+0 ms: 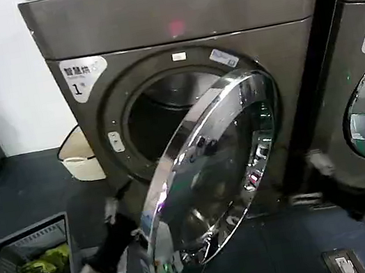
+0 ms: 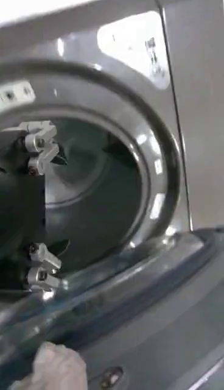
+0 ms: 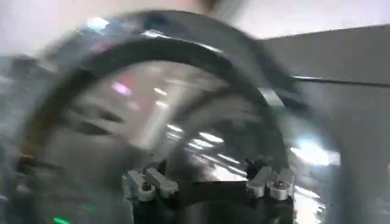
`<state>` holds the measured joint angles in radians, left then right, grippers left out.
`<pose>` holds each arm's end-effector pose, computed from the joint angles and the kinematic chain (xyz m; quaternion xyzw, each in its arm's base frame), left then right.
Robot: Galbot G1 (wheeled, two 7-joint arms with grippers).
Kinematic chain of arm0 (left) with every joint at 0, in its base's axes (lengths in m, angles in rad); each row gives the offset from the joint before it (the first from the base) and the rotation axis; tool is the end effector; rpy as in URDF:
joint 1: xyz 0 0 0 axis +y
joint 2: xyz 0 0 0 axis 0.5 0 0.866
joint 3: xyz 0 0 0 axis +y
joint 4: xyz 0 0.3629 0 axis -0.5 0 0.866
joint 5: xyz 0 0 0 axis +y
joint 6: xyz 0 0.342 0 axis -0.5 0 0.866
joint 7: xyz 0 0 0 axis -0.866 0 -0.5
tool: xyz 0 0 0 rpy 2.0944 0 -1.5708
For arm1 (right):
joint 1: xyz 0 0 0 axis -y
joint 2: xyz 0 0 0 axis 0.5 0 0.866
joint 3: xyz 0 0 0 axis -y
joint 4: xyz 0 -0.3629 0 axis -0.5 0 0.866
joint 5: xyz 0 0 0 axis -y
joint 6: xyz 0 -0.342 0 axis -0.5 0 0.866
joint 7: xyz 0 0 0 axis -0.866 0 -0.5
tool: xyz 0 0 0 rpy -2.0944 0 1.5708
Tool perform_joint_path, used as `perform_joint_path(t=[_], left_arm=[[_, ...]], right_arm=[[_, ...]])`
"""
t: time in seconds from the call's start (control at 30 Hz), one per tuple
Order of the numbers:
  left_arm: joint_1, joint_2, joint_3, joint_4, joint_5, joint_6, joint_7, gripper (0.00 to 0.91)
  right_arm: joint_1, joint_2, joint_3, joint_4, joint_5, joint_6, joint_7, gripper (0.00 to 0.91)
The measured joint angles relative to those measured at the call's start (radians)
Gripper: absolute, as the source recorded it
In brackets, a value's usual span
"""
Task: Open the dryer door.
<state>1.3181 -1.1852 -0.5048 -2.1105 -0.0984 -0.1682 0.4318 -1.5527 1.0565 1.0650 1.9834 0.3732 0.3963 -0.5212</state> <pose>0.2357 0.0653 -0.2476 0.3051 0.9222 0.1581 0.1776 0.1782 -0.2516 -0.2325 -0.1643 0.9409 -0.2308 0.1859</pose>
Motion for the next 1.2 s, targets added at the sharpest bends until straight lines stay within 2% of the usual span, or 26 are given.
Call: perform_joint_path(t=[0.17,0.23,0.37,0.53,0.73,0.93,1.2], left_arm=[[-0.07,0.03,0.088,0.038,-0.022,-0.014,0.0,0.907],[-0.096,0.04,0.124,0.055,-0.031,-0.018,0.0,0.907],[-0.146,0.051,0.191,0.084,-0.046,-0.02,0.001,0.907],[-0.215,0.042,0.278,0.121,-0.051,-0.023,0.001,0.907],[-0.302,0.007,0.393,0.181,-0.048,-0.026,0.0,0.907],[-0.408,-0.042,0.518,0.255,-0.045,-0.024,0.001,0.907],[-0.569,-0.139,0.66,0.375,-0.041,-0.025,0.001,0.907]], right_arm=[[-0.101,0.139,0.192,0.022,-0.085,-0.105,0.297,0.907],[-0.104,0.196,0.276,0.013,-0.138,-0.145,0.364,0.907],[-0.091,0.285,0.441,-0.013,-0.171,-0.236,0.479,0.907],[-0.073,0.34,0.622,-0.056,-0.217,-0.292,0.581,0.907],[-0.09,0.352,0.782,-0.112,-0.225,-0.277,0.61,0.907],[-0.107,0.352,0.88,-0.137,-0.225,-0.334,0.624,0.907],[-0.126,0.332,0.98,-0.192,-0.207,-0.34,0.622,0.907]])
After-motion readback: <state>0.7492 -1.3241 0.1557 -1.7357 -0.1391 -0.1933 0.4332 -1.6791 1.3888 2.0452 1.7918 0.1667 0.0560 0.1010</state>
